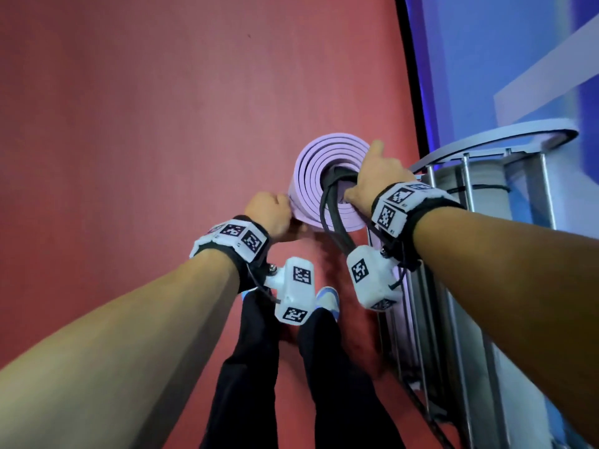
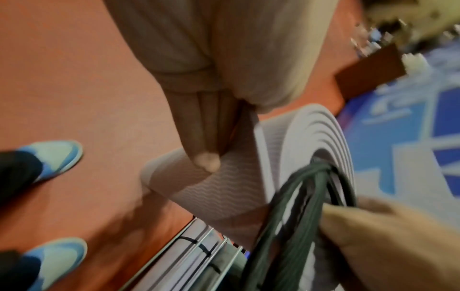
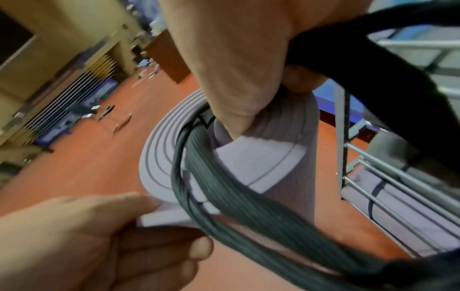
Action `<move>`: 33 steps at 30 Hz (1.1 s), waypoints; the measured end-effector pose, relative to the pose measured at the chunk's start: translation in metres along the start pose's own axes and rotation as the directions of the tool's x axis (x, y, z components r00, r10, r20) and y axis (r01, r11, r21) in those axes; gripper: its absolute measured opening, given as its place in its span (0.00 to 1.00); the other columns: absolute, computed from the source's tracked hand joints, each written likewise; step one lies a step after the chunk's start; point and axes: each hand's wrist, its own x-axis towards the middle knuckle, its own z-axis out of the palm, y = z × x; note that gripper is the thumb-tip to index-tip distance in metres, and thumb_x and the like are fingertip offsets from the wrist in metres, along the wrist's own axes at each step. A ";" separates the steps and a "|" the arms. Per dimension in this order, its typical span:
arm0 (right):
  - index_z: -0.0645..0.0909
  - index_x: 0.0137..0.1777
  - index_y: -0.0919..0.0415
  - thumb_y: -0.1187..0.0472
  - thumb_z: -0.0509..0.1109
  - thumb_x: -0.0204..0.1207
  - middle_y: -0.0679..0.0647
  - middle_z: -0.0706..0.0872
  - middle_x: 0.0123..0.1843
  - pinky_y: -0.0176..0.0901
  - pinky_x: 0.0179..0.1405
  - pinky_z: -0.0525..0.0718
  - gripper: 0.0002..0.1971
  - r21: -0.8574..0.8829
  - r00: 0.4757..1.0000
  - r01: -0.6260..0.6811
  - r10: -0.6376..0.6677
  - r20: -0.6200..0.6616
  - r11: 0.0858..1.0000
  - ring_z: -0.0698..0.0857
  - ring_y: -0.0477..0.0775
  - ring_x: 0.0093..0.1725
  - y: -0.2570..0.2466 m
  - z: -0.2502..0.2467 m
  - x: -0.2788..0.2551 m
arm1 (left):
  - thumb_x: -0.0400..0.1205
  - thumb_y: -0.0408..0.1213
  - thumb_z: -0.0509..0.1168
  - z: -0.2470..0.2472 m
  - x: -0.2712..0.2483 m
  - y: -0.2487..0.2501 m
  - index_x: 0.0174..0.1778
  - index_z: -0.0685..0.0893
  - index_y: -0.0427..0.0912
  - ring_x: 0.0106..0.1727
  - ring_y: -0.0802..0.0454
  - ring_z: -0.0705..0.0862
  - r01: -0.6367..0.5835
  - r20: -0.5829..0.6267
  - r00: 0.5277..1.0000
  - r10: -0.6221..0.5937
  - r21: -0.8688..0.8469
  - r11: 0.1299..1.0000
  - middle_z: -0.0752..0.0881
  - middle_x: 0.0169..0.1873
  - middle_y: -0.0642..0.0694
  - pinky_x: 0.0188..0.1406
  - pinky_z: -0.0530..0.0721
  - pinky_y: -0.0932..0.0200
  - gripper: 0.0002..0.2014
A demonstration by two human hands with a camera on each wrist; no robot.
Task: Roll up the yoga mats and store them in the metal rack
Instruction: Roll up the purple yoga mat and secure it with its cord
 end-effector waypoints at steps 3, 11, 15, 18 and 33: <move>0.63 0.69 0.66 0.57 0.74 0.76 0.65 0.82 0.59 0.51 0.43 0.72 0.29 -0.095 0.998 0.055 -0.055 0.002 0.994 0.83 0.71 0.59 -0.009 -0.003 -0.001 | 0.88 0.33 0.55 -0.010 0.006 0.009 0.31 0.77 0.39 0.43 0.40 0.90 -0.096 0.010 0.995 0.098 0.308 0.947 0.88 0.36 0.38 0.50 0.90 0.47 0.18; 0.68 0.53 0.61 0.49 0.70 0.79 0.57 0.74 0.44 0.48 0.39 0.71 0.17 -0.230 0.996 0.090 -0.085 0.035 0.969 0.80 0.64 0.46 -0.025 -0.008 -0.010 | 0.79 0.68 0.54 -0.032 0.006 0.031 0.51 0.86 0.33 0.46 0.40 0.90 -0.026 0.027 0.999 0.021 0.192 0.981 0.90 0.45 0.36 0.40 0.92 0.41 0.37; 0.70 0.44 0.60 0.44 0.63 0.82 0.61 0.78 0.41 0.47 0.39 0.72 0.18 -0.202 0.979 0.200 -0.185 0.089 0.959 0.75 0.64 0.40 -0.020 -0.018 -0.011 | 0.75 0.69 0.63 -0.031 0.008 0.028 0.52 0.85 0.34 0.49 0.36 0.88 -0.085 0.033 0.996 0.079 0.343 0.935 0.88 0.46 0.37 0.45 0.91 0.43 0.37; 0.78 0.45 0.63 0.53 0.58 0.83 0.66 0.86 0.50 0.46 0.40 0.73 0.14 -0.029 0.976 0.217 -0.218 -0.010 0.976 0.77 0.65 0.41 -0.017 -0.026 -0.005 | 0.82 0.57 0.63 -0.033 0.013 0.022 0.63 0.80 0.37 0.54 0.32 0.86 -0.141 -0.048 0.984 0.171 0.377 0.916 0.87 0.55 0.35 0.54 0.87 0.42 0.26; 0.82 0.53 0.69 0.66 0.62 0.82 0.58 0.83 0.34 0.44 0.32 0.76 0.09 0.533 0.952 0.206 -0.294 0.085 0.820 0.80 0.57 0.34 -0.024 -0.029 -0.001 | 0.81 0.38 0.60 -0.025 0.009 0.040 0.43 0.88 0.55 0.44 0.41 0.85 -0.321 -0.023 0.945 0.327 0.143 0.936 0.87 0.43 0.51 0.48 0.90 0.43 0.11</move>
